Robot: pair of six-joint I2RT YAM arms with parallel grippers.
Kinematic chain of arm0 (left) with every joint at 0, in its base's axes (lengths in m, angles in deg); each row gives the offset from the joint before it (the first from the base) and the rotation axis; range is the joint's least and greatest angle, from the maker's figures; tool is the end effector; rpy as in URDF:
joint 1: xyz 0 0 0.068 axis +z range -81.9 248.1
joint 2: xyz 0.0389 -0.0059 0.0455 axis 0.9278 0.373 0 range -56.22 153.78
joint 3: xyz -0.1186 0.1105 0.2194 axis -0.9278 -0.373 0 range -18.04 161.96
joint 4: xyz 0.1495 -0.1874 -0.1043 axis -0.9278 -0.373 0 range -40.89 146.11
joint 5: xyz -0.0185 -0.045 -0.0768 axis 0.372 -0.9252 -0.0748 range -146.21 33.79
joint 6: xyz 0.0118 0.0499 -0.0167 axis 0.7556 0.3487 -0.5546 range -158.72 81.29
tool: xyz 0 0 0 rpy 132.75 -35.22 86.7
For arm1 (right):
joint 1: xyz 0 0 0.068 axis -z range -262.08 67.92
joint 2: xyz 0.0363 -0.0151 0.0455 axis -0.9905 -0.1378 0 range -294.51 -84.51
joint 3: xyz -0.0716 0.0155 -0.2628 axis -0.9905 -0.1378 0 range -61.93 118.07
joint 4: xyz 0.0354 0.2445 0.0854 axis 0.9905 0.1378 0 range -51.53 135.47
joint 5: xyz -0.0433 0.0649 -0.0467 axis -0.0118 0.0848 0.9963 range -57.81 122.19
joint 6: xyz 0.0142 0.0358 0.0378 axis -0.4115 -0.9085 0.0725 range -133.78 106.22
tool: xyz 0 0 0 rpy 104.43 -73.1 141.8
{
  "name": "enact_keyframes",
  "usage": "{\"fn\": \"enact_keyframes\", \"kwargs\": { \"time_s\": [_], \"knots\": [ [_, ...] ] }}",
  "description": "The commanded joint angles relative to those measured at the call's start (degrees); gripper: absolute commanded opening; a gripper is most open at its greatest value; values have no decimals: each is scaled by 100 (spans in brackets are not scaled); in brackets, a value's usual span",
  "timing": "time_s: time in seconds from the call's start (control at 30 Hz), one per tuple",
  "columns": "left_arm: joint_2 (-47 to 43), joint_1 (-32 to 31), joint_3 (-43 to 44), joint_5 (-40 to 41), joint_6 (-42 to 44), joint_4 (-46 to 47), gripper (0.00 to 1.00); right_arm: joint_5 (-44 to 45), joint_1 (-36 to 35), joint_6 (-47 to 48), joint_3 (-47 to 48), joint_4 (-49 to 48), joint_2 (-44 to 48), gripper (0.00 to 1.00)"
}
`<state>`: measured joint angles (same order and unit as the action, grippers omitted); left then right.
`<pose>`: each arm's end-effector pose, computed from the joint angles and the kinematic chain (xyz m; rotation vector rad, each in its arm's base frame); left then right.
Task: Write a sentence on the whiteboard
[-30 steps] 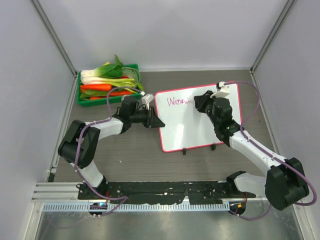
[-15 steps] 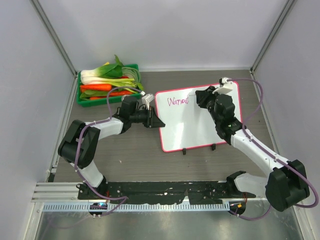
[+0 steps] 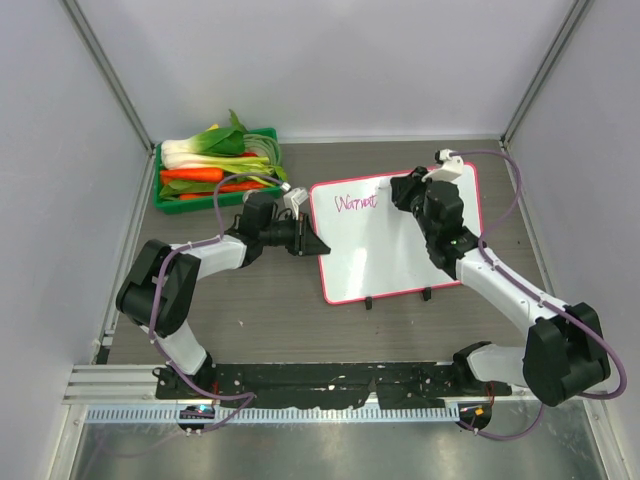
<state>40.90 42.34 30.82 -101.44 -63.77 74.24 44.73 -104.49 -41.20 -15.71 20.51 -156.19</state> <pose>0.3008 -0.1733 0.1828 0.5294 2.1492 -1.3415 0.2727 0.1040 0.2988 0.2397 1.7033 0.4621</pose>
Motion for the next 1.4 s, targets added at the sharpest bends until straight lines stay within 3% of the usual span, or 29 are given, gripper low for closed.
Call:
{"fn": "enact_keyframes", "kwargs": {
  "time_s": [0.0, 0.87, 1.37],
  "knots": [
    [193, -157, -61, 436, 687, -495, 0, 126, 71, 9, 46, -147, 5, 1],
    [202, -149, -52, 445, 695, -512, 0, -322, 106, -44, -842, 196, 646, 1],
    [202, -158, -61, 445, 695, -512, 0, -76, 106, -88, -526, -76, 462, 2]
  ]
}}
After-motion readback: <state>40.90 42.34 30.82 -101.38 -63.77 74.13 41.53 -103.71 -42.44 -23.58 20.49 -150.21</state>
